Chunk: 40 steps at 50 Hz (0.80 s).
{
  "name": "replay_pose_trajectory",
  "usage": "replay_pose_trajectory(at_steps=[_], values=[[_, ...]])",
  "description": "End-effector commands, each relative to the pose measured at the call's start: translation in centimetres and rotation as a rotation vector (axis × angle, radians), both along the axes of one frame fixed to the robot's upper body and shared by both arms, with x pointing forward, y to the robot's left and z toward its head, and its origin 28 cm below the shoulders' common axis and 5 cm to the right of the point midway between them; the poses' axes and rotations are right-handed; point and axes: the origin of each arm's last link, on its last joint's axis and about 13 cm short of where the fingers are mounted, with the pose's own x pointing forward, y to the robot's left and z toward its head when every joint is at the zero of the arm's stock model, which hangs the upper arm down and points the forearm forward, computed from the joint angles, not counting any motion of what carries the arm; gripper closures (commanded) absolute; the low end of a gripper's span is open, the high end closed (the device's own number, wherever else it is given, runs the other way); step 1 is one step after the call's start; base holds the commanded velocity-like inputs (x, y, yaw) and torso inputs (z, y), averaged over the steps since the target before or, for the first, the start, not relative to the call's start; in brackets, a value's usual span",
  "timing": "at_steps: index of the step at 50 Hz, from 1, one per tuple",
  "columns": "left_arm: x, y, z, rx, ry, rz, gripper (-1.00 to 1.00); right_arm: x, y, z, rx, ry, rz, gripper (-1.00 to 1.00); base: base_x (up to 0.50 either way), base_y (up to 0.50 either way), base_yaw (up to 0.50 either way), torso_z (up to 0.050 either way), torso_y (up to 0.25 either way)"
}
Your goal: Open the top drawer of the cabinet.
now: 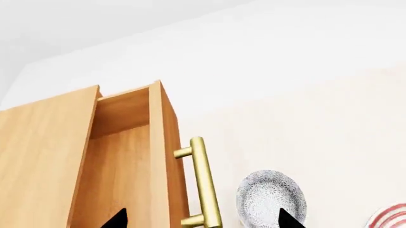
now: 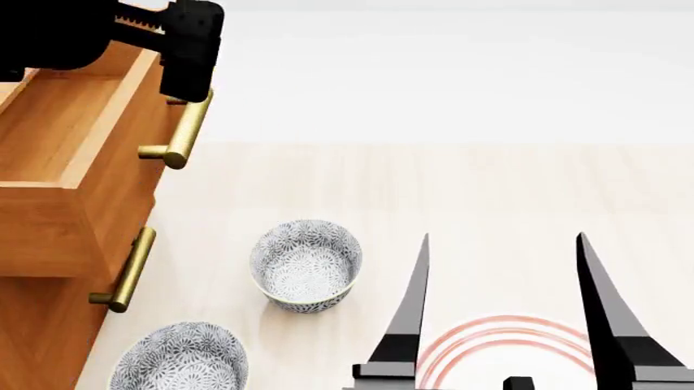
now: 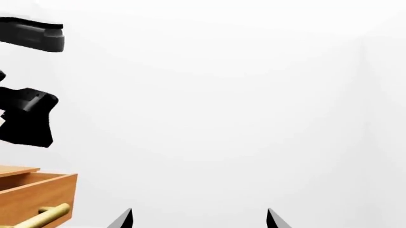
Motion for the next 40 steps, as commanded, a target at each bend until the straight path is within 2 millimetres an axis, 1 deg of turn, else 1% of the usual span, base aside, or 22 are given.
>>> replay_pose_trajectory(at_steps=[1, 4, 5, 6, 8, 9, 10, 13, 17, 18, 28, 32, 33, 40], values=[[-0.5, 0.0, 2.3, -0.168, 0.181, -0.051, -1.00, 0.0, 0.0, 0.0, 0.001, -0.001, 0.002, -1.00, 0.00, 0.00, 0.00, 0.000, 0.000], [-0.4, -0.1, 2.5, -0.216, 0.209, -0.062, -1.00, -0.1, 0.1, 0.0, -0.001, 0.000, 0.004, -1.00, 0.00, 0.00, 0.00, 0.000, 0.000], [-0.3, -0.1, 2.1, -0.225, 0.261, -0.069, -1.00, -0.1, 0.2, 0.1, -0.002, -0.001, 0.006, -1.00, 0.00, 0.00, 0.00, 0.000, 0.000], [-0.3, -0.1, 2.1, -0.230, 0.274, -0.076, -1.00, -0.1, 0.2, 0.1, -0.003, -0.001, 0.006, -1.00, 0.00, 0.00, 0.00, 0.000, 0.000], [-0.2, -0.2, 2.1, -0.213, 0.267, -0.081, -1.00, 0.0, 0.1, 0.0, -0.001, 0.000, 0.004, -1.00, 0.00, 0.00, 0.00, 0.000, 0.000], [-0.3, -0.3, 2.0, -0.136, 0.223, -0.101, -1.00, 0.0, 0.1, 0.0, 0.000, -0.001, 0.003, -1.00, 0.00, 0.00, 0.00, 0.000, 0.000], [0.0, -0.3, 1.9, -0.171, 0.271, -0.086, -1.00, -0.1, 0.1, 0.1, 0.000, -0.004, 0.003, -1.00, 0.00, 0.00, 0.00, 0.000, 0.000], [0.2, -0.3, 1.7, -0.160, 0.300, -0.073, -1.00, -0.1, 0.1, 0.0, -0.001, -0.003, 0.003, -1.00, 0.00, 0.00, 0.00, 0.000, 0.000], [0.3, -0.5, 1.2, -0.094, 0.325, -0.088, -1.00, -0.1, 0.2, 0.1, -0.001, -0.003, 0.003, -1.00, 0.00, 0.00, 0.00, 0.000, 0.000], [0.5, -0.5, 1.2, -0.119, 0.333, -0.078, -1.00, -0.1, 0.2, 0.1, -0.001, -0.003, 0.004, -1.00, 0.00, 0.00, 0.00, 0.000, 0.000], [1.4, -0.2, 0.5, -0.120, 0.358, -0.026, -1.00, -0.1, 0.2, 0.1, -0.003, -0.002, 0.006, -1.00, 0.00, 0.00, 0.00, 0.000, 0.000], [1.5, -0.1, 0.2, -0.128, 0.371, -0.023, -1.00, -0.1, 0.2, 0.1, -0.004, -0.002, 0.006, -1.00, 0.00, 0.00, 0.00, 0.000, 0.000], [1.5, -0.1, 0.2, -0.151, 0.386, -0.033, -1.00, -0.1, 0.2, 0.1, -0.004, -0.002, 0.006, -1.00, 0.00, 0.00, 0.00, 0.000, 0.000], [1.8, -0.1, -0.4, -0.142, 0.395, -0.008, -1.00, 0.0, 0.2, 0.1, -0.003, -0.002, 0.006, -1.00, 0.00, 0.00, 0.00, 0.000, 0.000]])
